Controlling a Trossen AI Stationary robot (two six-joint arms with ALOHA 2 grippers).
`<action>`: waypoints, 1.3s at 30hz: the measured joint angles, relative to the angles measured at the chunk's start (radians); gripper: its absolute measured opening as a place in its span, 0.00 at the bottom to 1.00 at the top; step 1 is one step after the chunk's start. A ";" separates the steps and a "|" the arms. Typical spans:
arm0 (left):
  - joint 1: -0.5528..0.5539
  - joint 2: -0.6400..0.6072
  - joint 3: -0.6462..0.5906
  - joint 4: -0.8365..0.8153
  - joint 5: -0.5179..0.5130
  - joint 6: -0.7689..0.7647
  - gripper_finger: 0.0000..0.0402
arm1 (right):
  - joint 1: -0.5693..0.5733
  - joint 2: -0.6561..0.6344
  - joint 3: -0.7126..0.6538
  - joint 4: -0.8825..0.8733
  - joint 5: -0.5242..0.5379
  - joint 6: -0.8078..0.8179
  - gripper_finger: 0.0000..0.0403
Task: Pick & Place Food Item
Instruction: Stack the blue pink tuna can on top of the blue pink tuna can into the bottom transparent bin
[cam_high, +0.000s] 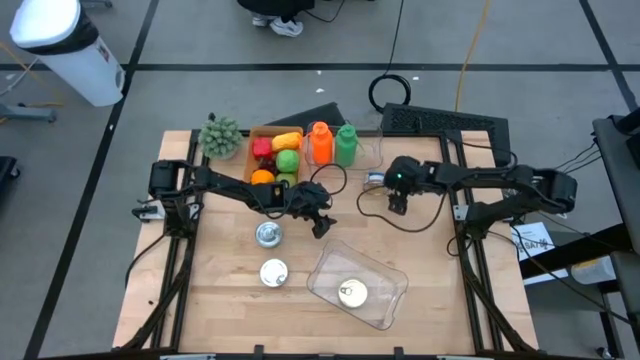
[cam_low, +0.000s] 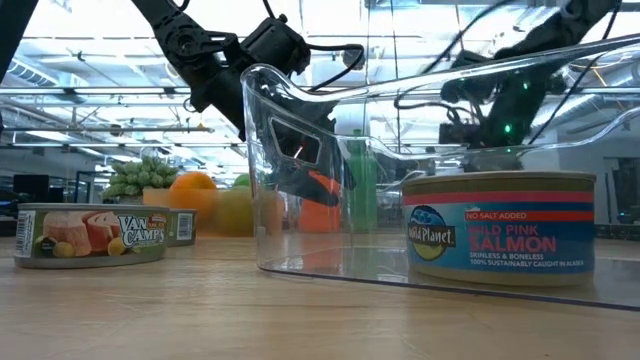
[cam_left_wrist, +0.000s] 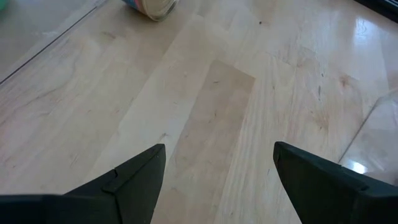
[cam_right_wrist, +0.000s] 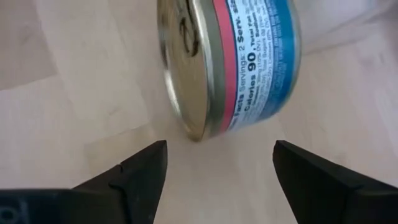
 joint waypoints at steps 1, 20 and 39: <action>0.000 0.000 0.000 0.000 0.000 0.000 0.77 | -0.001 0.003 -0.022 0.045 0.000 -0.013 0.70; -0.001 0.000 0.000 -0.005 0.000 -0.008 0.77 | -0.004 0.010 -0.232 0.540 -0.149 -0.075 0.71; -0.001 0.000 0.000 0.007 0.000 -0.028 0.77 | 0.086 0.010 -0.302 0.853 -0.104 0.290 0.26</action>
